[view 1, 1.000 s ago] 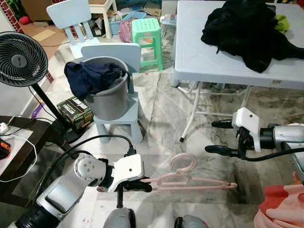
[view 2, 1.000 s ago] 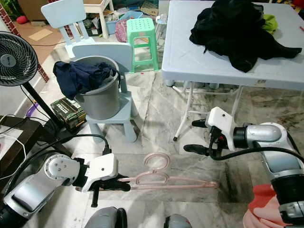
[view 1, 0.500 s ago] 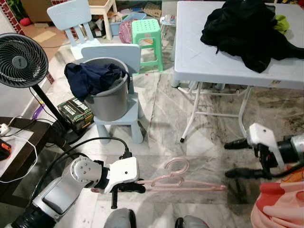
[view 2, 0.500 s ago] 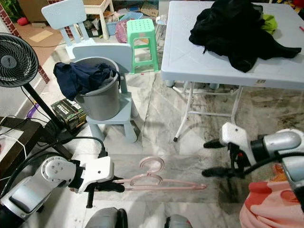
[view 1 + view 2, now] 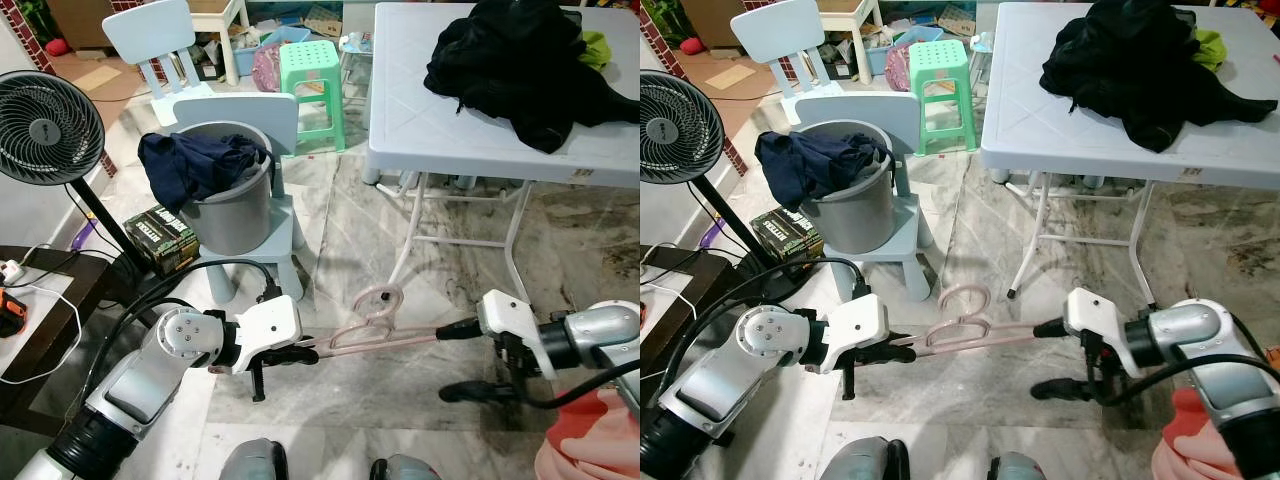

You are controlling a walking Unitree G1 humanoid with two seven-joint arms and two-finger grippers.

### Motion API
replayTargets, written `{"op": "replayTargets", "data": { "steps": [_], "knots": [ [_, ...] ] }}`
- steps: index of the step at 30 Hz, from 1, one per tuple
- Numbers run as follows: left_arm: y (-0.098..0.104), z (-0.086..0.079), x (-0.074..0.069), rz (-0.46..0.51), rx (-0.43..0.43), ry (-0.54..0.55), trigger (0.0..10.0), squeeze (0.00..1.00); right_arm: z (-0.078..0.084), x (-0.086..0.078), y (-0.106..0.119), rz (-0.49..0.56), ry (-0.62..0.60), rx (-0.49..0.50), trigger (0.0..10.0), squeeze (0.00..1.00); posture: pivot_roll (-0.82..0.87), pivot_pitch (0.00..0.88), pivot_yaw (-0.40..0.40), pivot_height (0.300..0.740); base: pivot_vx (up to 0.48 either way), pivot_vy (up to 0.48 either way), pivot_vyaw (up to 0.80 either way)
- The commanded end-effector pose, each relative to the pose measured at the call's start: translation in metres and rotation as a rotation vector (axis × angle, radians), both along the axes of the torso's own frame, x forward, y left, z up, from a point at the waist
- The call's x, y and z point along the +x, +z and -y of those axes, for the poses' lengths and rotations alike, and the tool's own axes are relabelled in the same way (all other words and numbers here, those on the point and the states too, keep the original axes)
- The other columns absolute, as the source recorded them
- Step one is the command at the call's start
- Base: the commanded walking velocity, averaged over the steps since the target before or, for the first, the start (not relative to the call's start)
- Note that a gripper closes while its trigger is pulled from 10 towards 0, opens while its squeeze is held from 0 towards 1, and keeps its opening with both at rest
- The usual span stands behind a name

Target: Hang hanger

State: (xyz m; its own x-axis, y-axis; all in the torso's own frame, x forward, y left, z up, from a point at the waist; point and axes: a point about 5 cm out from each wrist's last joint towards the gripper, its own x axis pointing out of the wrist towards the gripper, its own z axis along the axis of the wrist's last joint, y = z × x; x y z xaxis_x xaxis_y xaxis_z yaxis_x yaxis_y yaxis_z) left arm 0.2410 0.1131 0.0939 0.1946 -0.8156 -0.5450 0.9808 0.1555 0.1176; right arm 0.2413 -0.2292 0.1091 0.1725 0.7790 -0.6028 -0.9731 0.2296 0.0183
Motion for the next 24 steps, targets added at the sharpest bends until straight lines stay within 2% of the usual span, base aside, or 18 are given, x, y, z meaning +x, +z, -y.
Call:
{"op": "replayTargets", "data": {
  "steps": [1,5,9,12,15,20,24],
  "knots": [
    [0.001,0.004,-0.001,0.003,-0.006,-0.022,10.0,0.0,-0.004,0.006,0.004,0.063,-0.021,0.006,10.0,0.0,0.03,0.065,0.057,0.74,0.0,0.0,0.0],
    [-0.001,0.006,-0.002,-0.006,-0.003,-0.031,10.0,0.0,-0.002,0.008,0.003,0.083,-0.036,-0.019,10.0,0.0,0.03,0.065,0.057,0.74,0.0,0.0,0.0],
    [-0.006,0.003,-0.004,-0.007,0.029,-0.041,10.0,0.0,0.022,0.0,0.011,0.036,0.018,-0.17,10.0,0.0,0.02,0.067,0.058,0.74,0.0,0.0,0.0],
    [-0.006,0.002,-0.004,-0.007,0.031,-0.038,10.0,0.0,0.029,0.001,0.013,0.036,0.019,-0.21,10.0,0.0,0.02,0.067,0.057,0.74,0.0,0.0,0.0],
    [-0.008,0.003,-0.004,-0.009,0.035,-0.038,10.0,0.0,0.043,0.007,0.024,0.071,-0.004,-0.281,10.0,0.0,0.02,0.065,0.058,0.74,0.0,0.0,0.0],
    [-0.008,0.005,-0.005,-0.01,0.028,-0.041,10.0,0.0,0.043,0.014,0.031,0.12,-0.02,-0.293,10.0,0.0,0.02,0.065,0.058,0.74,0.0,0.0,0.0],
    [-0.007,0.007,-0.003,-0.001,0.021,-0.038,10.0,0.0,0.031,0.011,0.026,0.097,0.014,-0.246,10.0,0.0,0.02,0.065,0.057,0.74,0.0,0.0,0.0]
  ]
}}
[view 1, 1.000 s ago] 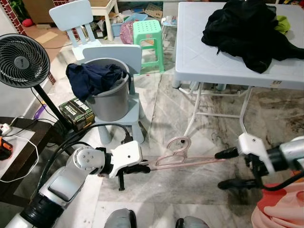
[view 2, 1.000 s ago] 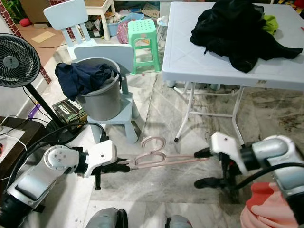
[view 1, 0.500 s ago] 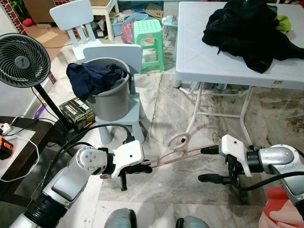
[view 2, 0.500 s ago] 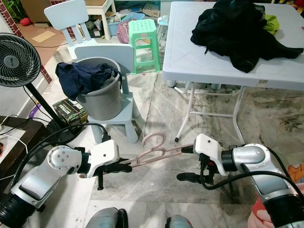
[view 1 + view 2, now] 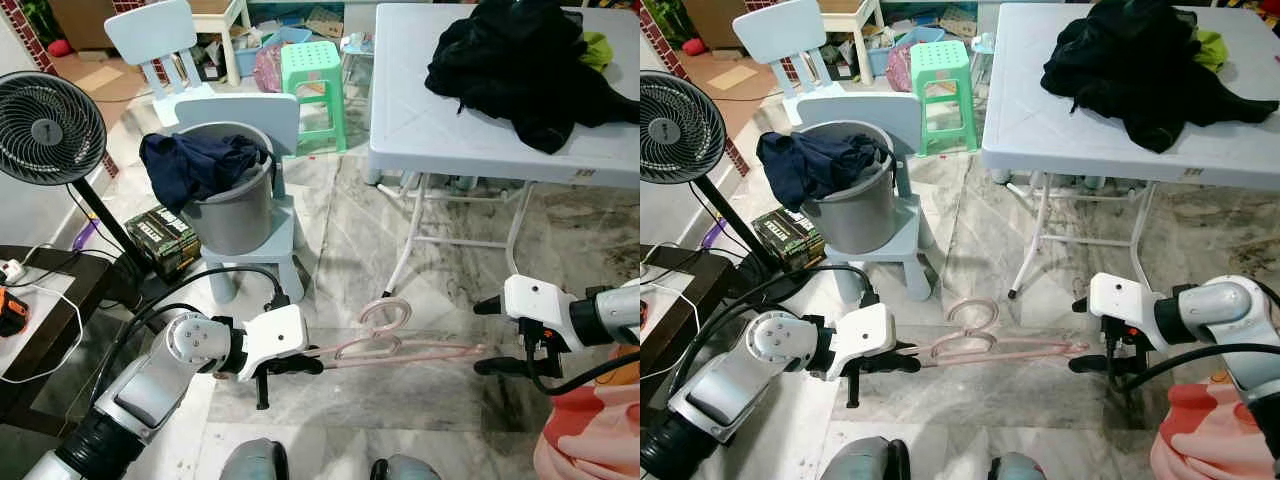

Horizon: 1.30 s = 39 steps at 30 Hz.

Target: Hang hanger

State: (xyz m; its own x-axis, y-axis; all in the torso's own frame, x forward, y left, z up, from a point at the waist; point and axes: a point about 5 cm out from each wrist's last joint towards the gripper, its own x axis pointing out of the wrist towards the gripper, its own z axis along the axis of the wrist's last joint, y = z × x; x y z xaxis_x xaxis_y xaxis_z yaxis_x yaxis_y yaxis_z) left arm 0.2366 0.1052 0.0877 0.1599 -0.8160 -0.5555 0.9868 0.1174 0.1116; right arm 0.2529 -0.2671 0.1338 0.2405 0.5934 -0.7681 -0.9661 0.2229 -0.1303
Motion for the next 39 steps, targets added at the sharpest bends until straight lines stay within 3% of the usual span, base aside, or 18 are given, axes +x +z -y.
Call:
{"op": "replayTargets", "data": {
  "steps": [1,2,3,4,5,12,20,39],
  "knots": [
    [-0.001,-0.001,0.001,0.007,0.01,-0.001,10.0,0.0,-0.007,-0.001,0.001,0.004,0.024,0.019,10.0,0.0,0.02,0.065,0.057,0.74,0.0,0.0,0.0],
    [-0.001,-0.001,0.002,0.01,0.009,0.001,10.0,0.0,-0.01,-0.003,-0.001,-0.009,0.034,0.034,10.0,0.0,0.02,0.065,0.057,0.74,0.0,0.0,0.0],
    [0.0,0.0,0.002,0.012,0.006,0.001,10.0,0.0,-0.016,-0.006,-0.005,-0.04,0.047,0.065,4.1,0.0,0.02,0.065,0.057,0.74,0.0,0.0,0.0],
    [0.0,0.001,0.002,0.012,0.005,0.001,10.0,0.0,-0.019,-0.009,-0.008,-0.06,0.054,0.084,4.1,0.0,0.02,0.065,0.057,0.74,0.0,0.0,0.0],
    [-0.001,0.002,0.002,0.013,0.004,-0.001,10.0,0.0,-0.022,-0.01,-0.011,-0.074,0.055,0.104,0.0,0.0,0.02,0.065,0.057,0.74,0.0,0.0,0.0],
    [-0.002,0.004,0.002,0.016,0.001,-0.002,10.0,0.0,-0.039,-0.013,-0.021,-0.11,0.064,0.176,0.0,0.0,0.01,0.064,0.056,0.74,0.0,0.0,0.0],
    [-0.003,0.009,0.004,0.024,-0.009,0.002,10.0,0.0,-0.048,-0.007,-0.034,-0.074,0.006,0.202,0.0,0.0,0.01,0.06,0.051,0.74,0.0,0.0,0.0],
    [-0.005,0.011,0.006,0.033,-0.006,-0.005,10.0,0.0,-0.041,-0.003,-0.034,-0.067,0.0,0.164,0.0,0.0,0.0,0.062,0.051,0.74,0.0,0.0,0.0]
  ]
}}
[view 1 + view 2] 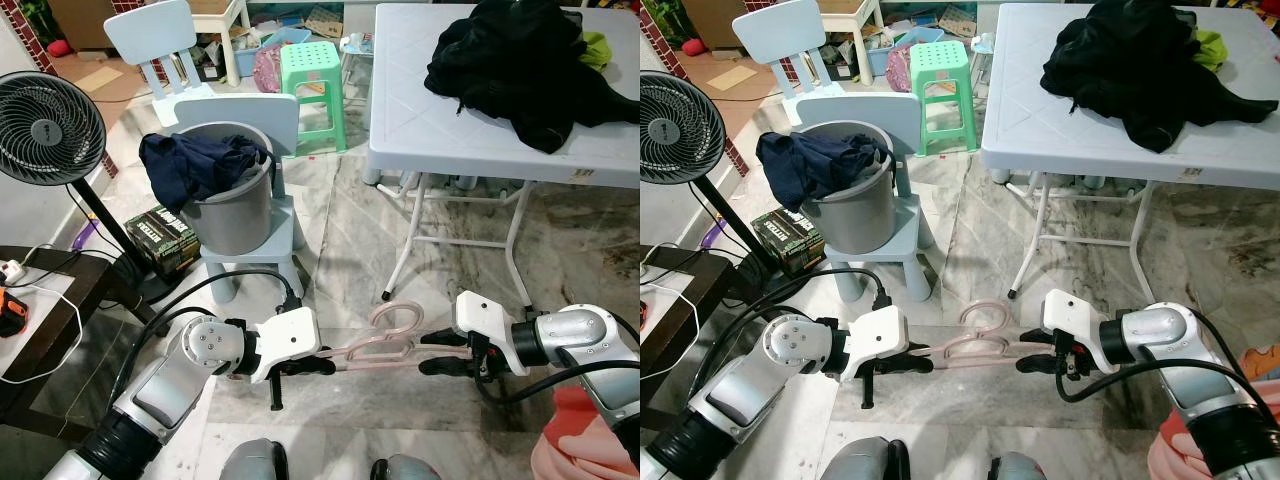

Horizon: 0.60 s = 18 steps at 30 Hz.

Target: Hang hanger

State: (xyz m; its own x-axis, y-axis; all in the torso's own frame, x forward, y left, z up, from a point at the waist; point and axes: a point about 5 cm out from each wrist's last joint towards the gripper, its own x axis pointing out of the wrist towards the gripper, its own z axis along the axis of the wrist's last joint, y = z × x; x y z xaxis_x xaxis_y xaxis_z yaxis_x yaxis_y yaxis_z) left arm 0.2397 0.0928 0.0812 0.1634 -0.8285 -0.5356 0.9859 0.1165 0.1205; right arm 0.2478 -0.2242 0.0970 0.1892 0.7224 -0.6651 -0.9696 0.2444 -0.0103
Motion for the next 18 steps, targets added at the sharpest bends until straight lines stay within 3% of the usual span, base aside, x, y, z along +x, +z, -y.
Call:
{"op": "replayTargets", "data": {
  "steps": [1,14,15,18],
  "knots": [
    [0.001,-0.001,0.0027,0.022,0.016,-0.002,10.0,0.0,0.002,0.0018,0.0033,0.013,0.009,-0.019,0.0,0.0,0.0,0.062,0.051,0.74,0.0,0.0,0.0],
    [-0.0003,-0.004,0.0037,0.015,0.028,-0.005,10.0,0.0,0.0047,0.0046,0.0033,0.011,0.02,-0.038,0.0,0.0,0.01,0.06,0.056,0.74,0.0,0.0,0.0],
    [0.0004,-0.0054,0.0062,0.034,0.029,0.016,10.0,1.0,0.0047,0.0054,0.0043,0.019,0.034,-0.04,0.0,0.0,0.0,0.058,0.057,0.74,0.0,0.0,0.0],
    [0.0002,-0.0098,0.0063,0.038,0.044,0.008,10.0,1.0,0.0028,0.0064,0.0064,0.015,0.047,-0.019,0.0,0.0,0.0,0.058,0.057,0.74,0.0,0.0,0.0]
  ]
}}
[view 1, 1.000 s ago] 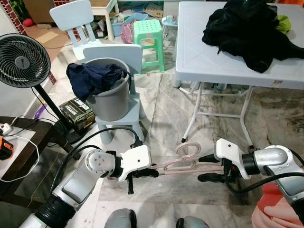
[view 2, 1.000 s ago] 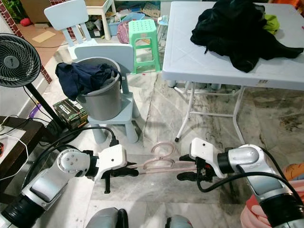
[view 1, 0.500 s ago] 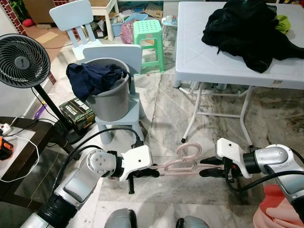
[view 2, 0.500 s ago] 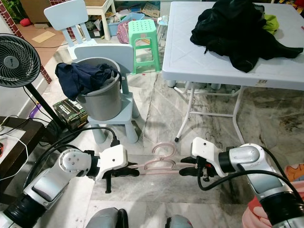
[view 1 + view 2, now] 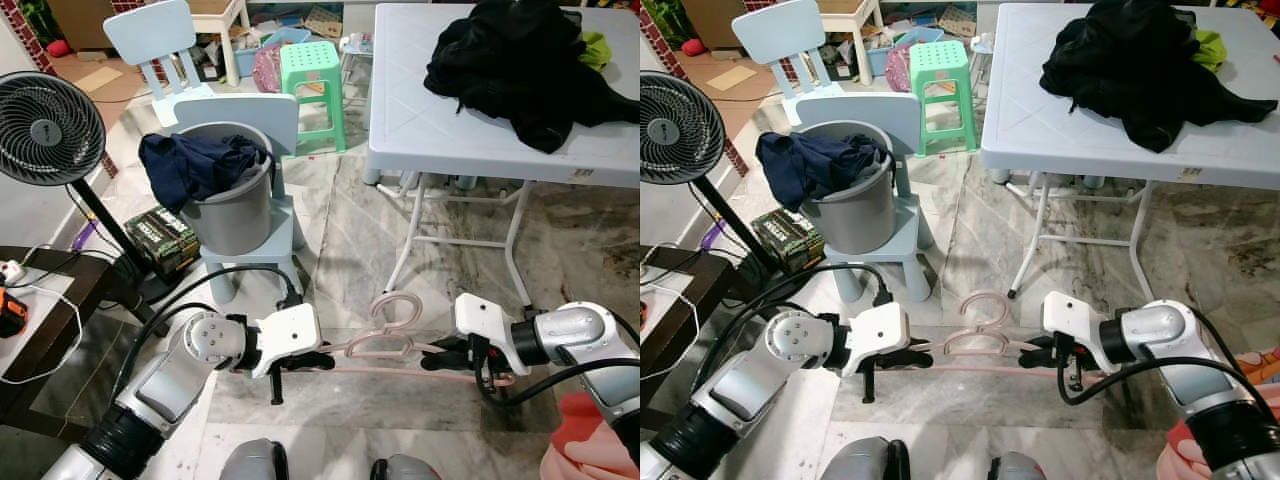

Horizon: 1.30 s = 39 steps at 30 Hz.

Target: Hang hanger

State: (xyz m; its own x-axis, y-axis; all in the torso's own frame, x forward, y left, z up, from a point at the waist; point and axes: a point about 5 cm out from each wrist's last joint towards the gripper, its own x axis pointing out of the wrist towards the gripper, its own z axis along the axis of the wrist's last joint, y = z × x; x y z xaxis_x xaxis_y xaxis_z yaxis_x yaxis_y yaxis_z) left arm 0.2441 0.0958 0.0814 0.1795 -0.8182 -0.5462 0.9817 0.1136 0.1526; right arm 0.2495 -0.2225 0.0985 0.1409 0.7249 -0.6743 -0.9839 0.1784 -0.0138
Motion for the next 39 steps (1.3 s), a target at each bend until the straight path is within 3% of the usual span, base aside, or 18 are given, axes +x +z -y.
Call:
{"op": "replayTargets", "data": {
  "steps": [1,5,7,12,15,17,21,30,31,32,33,34,35,36,37,39],
  "knots": [
    [-0.001,-0.01,0.004,0.033,0.041,0.011,10.0,1.0,0.005,0.005,0.005,0.008,-0.01,-0.003,0.0,0.0,0.0,0.054,0.058,0.74,0.0,0.0,0.0],
    [0.002,-0.017,0.013,0.127,0.066,0.031,10.0,1.0,0.007,0.008,0.004,-0.002,0.029,-0.041,0.0,0.0,0.0,0.049,0.051,0.74,0.0,0.0,0.0],
    [0.005,-0.021,0.021,0.253,0.133,0.01,10.0,1.0,0.008,0.011,0.003,-0.006,0.067,-0.053,0.0,0.0,0.0,0.045,0.048,0.74,0.0,0.0,0.0],
    [0.002,-0.029,0.024,0.295,0.182,-0.026,10.0,1.0,0.009,0.013,0.003,-0.008,0.144,-0.115,0.0,0.0,0.0,0.04,0.046,0.74,0.0,0.0,0.0],
    [0.003,-0.032,0.026,0.315,0.167,-0.016,10.0,1.0,0.011,0.016,0.003,0.008,0.15,-0.145,0.0,0.0,0.0,0.03,0.044,0.74,0.0,0.0,0.0],
    [0.004,-0.031,0.028,0.315,0.117,0.016,10.0,1.0,0.014,0.028,0.0,0.106,0.107,-0.21,0.0,0.0,0.0,0.019,0.038,0.74,0.0,0.0,0.0],
    [0.001,-0.026,0.028,0.304,0.058,0.063,10.0,1.0,0.015,0.039,-0.011,0.2,-0.036,-0.238,0.0,0.0,0.0,0.0,0.028,0.74,0.0,0.0,0.0],
    [-0.013,-0.01,0.017,0.276,-0.055,0.142,10.0,1.0,0.008,0.022,-0.041,0.236,-0.214,-0.179,0.0,0.0,-0.02,0.0,0.023,0.74,0.0,0.0,0.0],
    [-0.014,-0.009,0.015,0.297,-0.083,0.199,10.0,1.0,0.011,0.019,-0.049,0.245,-0.339,-0.166,0.0,0.0,-0.03,0.0,0.024,0.74,0.0,0.0,0.0],
    [-0.014,-0.009,0.015,0.297,-0.083,0.199,10.0,1.0,0.011,0.019,-0.049,0.245,-0.339,-0.166,0.0,0.0,-0.03,0.0,0.024,0.74,0.0,0.0,0.0],
    [-0.015,-0.01,0.016,0.302,-0.127,0.327,10.0,1.0,0.012,0.011,-0.058,0.224,-0.474,-0.144,6.9,0.0,-0.03,0.0,0.024,0.74,0.0,0.0,0.0],
    [-0.015,-0.012,0.016,0.308,-0.149,0.399,10.0,1.0,0.012,0.007,-0.062,0.219,-0.523,-0.136,6.9,0.0,-0.04,0.0,0.024,0.74,0.0,0.0,0.0],
    [-0.015,-0.013,0.016,0.313,-0.161,0.446,10.0,1.0,0.012,0.004,-0.064,0.218,-0.556,-0.132,10.0,0.0,-0.04,0.0,0.024,0.74,0.0,0.0,0.0],
    [-0.015,-0.013,0.016,0.313,-0.161,0.446,10.0,1.0,0.012,0.004,-0.064,0.218,-0.556,-0.132,10.0,0.0,-0.04,0.0,0.024,0.74,0.0,0.0,0.0],
    [-0.017,-0.018,0.008,0.251,-0.242,0.599,10.0,1.0,0.006,-0.009,-0.072,0.204,-0.727,-0.025,10.0,0.0,-0.05,0.0,0.033,0.74,0.0,0.0,0.0],
    [-0.017,-0.02,0.004,0.238,-0.265,0.652,10.0,1.0,0.004,-0.013,-0.074,0.204,-0.79,0.018,10.0,0.0,-0.05,0.0,0.033,0.74,0.0,0.0,0.0]
  ]
}}
